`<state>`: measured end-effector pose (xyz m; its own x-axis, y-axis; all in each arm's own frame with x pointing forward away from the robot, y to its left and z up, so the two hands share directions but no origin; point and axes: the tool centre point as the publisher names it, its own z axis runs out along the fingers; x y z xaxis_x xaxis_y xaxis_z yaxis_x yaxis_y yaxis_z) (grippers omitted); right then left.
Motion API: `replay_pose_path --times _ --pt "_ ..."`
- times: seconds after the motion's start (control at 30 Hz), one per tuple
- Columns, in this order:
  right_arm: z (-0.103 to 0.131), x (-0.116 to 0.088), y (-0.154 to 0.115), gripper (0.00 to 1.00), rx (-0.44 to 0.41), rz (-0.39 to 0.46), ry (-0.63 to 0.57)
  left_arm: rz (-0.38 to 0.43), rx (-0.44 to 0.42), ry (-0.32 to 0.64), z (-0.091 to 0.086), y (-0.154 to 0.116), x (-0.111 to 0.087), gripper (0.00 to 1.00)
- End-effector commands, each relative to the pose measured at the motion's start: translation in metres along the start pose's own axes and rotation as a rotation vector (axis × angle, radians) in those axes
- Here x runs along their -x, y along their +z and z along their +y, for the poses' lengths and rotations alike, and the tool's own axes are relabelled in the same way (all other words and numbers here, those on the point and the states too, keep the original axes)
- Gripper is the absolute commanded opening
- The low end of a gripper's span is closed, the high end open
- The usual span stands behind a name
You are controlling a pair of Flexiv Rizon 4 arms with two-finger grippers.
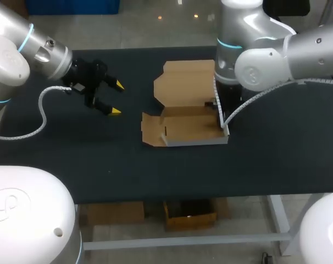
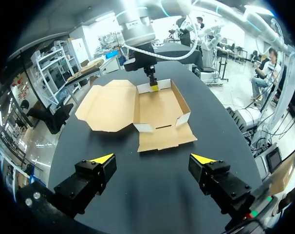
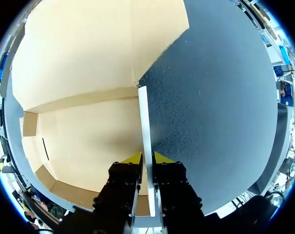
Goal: Assemble the packaging by folding the flat box into shape, placing the metal phone stand inside, and closing the box properly
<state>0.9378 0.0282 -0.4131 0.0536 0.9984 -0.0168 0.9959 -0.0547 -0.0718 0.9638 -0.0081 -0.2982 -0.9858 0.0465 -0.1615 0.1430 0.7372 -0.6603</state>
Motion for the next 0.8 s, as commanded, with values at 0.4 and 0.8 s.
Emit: replay_pose_path --times 0.4,0.8 --pt "0.0005 0.0010 0.0037 0.11 0.040 0.011 -0.016 0.004 0.003 -0.001 -0.0004 -0.0007 0.0008 1.00" --pt "0.0016 -0.0018 0.0015 0.00 0.050 -0.001 -0.030 0.004 0.003 -0.001 -0.0004 -0.0007 0.0008 1.00"
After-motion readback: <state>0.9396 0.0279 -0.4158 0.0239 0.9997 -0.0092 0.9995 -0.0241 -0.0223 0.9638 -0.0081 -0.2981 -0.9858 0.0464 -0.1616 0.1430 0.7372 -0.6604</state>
